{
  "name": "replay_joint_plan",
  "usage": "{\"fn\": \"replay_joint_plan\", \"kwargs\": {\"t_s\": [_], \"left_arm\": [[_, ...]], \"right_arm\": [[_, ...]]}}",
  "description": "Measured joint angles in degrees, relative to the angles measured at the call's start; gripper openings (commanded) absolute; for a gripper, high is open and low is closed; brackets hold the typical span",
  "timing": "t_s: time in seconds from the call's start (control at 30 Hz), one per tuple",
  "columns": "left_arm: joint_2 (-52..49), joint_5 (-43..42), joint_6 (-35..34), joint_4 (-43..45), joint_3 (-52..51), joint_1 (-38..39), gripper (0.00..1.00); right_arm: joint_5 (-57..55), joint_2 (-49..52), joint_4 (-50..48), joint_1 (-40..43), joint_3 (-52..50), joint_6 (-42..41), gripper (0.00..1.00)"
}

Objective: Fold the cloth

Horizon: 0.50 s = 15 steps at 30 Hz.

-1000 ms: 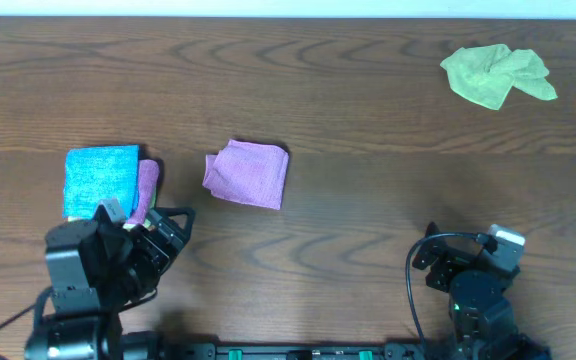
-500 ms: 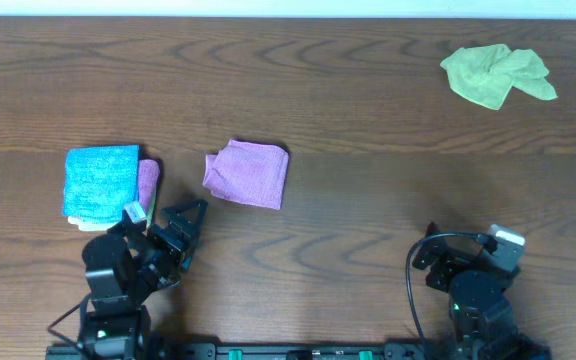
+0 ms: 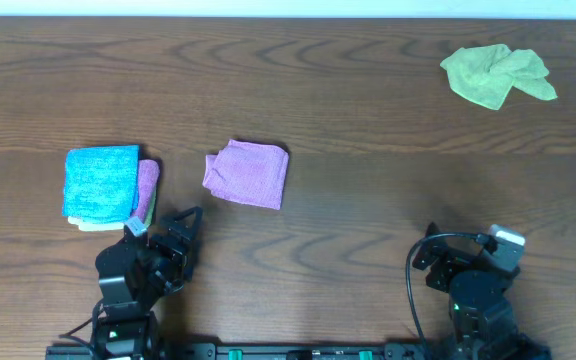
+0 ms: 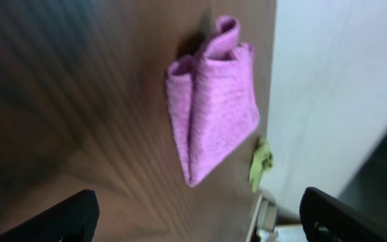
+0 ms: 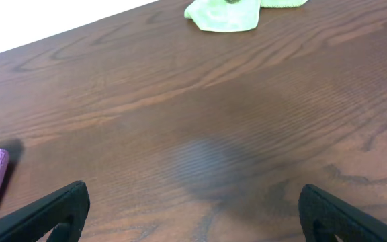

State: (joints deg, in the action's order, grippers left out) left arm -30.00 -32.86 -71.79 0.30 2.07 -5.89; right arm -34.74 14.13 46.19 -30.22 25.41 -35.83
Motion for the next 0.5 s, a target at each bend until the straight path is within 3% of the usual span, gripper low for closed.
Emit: {"fn": "replay_joint_plan", "kwargs": {"t_s": [0.43, 0.5], "left_arm": [[-19.5, 1.8, -1.4, 17.0, -0.2, 0.0, 1.0], [-23.0, 1.8, -1.6, 18.9, -0.2, 0.0, 0.95]], "right_arm": [[0.0, 0.0, 0.0, 0.0, 0.0, 0.0, 0.99], [0.0, 0.0, 0.0, 0.0, 0.0, 0.0, 0.99]]}}
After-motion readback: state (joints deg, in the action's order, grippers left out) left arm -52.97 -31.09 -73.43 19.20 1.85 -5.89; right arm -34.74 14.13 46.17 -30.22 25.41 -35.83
